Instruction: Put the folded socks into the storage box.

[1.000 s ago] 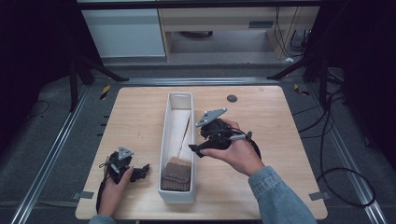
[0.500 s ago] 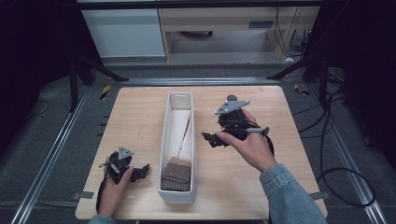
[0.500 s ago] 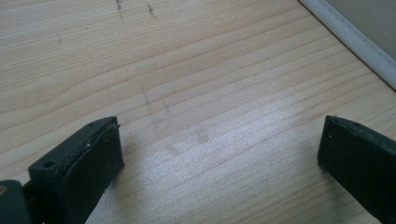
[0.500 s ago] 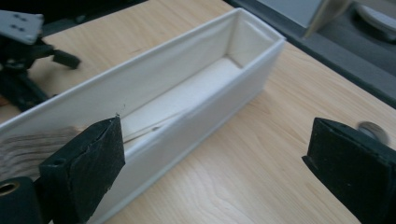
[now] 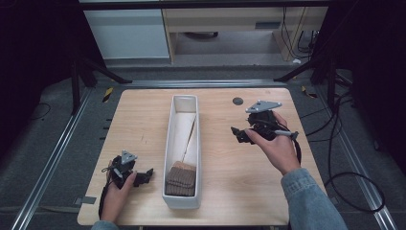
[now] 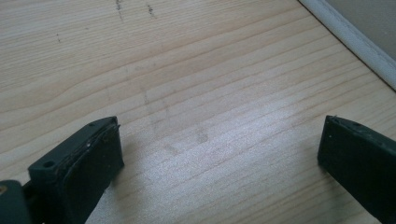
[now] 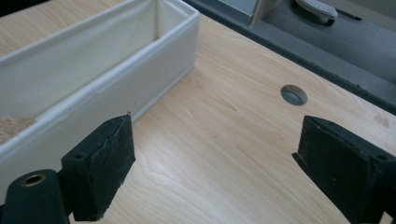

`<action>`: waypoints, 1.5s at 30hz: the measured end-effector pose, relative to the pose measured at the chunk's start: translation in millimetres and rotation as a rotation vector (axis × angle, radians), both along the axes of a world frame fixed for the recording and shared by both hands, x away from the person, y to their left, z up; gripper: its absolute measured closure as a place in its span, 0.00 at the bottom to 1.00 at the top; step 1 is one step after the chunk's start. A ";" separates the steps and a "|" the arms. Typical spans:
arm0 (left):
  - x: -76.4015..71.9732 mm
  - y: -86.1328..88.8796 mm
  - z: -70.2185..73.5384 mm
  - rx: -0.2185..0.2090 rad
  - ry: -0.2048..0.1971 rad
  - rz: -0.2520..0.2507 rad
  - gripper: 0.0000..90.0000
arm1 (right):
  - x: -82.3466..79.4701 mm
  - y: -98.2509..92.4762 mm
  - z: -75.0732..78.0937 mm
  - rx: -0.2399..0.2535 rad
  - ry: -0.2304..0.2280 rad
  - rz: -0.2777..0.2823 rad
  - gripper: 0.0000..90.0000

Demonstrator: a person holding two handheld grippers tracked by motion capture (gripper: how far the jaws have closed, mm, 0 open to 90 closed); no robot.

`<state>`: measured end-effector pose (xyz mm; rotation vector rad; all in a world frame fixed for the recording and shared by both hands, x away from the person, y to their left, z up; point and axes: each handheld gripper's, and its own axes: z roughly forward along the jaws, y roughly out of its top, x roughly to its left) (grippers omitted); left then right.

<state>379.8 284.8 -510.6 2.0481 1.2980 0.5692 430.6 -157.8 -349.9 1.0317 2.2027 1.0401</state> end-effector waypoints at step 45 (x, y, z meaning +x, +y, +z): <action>0.2 -0.2 0.0 0.000 0.000 -0.001 0.00 | -18.3 -58.2 -133.8 0.012 0.137 -0.124 0.13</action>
